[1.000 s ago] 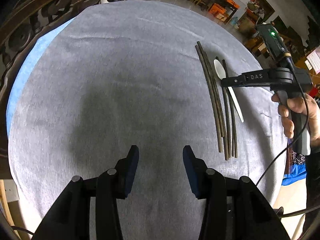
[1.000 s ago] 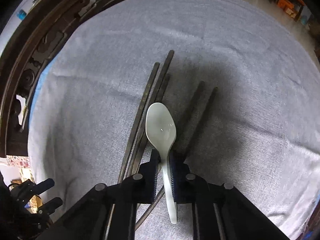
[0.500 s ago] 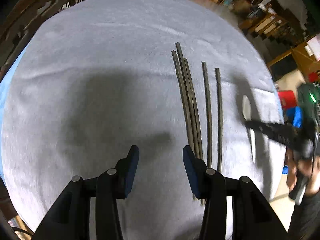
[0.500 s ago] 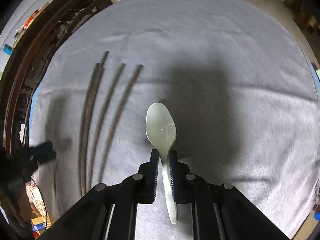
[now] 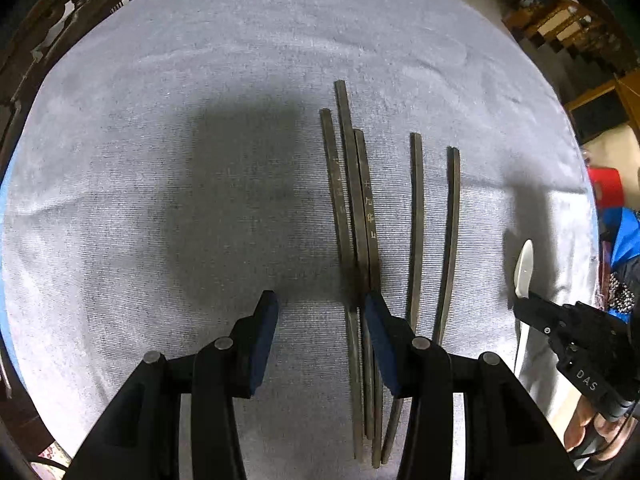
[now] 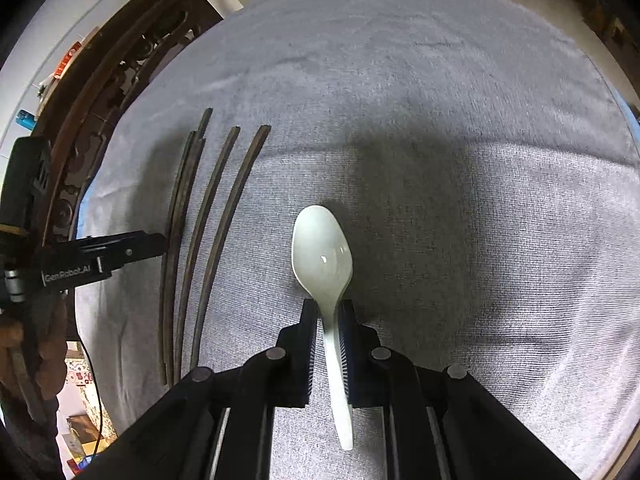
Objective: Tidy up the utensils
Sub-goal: 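Grasp a dark chopstick with the left gripper and lift it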
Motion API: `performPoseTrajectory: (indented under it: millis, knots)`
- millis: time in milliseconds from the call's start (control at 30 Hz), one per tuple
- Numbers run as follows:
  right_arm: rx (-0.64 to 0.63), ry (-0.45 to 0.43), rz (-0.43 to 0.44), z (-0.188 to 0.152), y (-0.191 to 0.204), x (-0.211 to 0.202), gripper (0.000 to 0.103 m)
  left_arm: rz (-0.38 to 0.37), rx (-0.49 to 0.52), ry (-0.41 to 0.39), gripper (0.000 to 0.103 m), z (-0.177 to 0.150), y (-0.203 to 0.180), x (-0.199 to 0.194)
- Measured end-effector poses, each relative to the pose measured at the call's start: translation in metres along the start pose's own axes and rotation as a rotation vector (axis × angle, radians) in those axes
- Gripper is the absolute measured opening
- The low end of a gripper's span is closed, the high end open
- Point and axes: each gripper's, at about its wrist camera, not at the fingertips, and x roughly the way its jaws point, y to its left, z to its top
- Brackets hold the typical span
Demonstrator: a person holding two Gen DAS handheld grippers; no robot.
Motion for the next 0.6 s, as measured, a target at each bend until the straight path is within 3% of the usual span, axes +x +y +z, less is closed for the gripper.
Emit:
performPoseTrajectory:
  millis: [167,233,300,433,600]
  knots:
    - [-0.001,0.002,-0.004,-0.005,0.002,-0.006,0.012,0.041,-0.021,0.048,0.045,0.016,-0.008,0.004]
    - [-0.005,0.009,-0.009,-0.005,0.004,-0.009,0.012,0.064,-0.021,0.065,0.023,0.022,-0.001,0.003]
    - [-0.013,0.02,-0.021,-0.004,0.004,-0.006,0.012,0.096,0.008,0.091,0.01,0.029,0.002,0.004]
    - [-0.033,0.051,-0.045,-0.004,0.004,-0.006,0.012,0.05,0.031,0.17,0.009,0.048,0.011,0.009]
    - [-0.071,0.084,-0.09,0.0,0.014,-0.003,0.012,0.096,0.078,0.212,0.009,0.069,0.007,0.016]
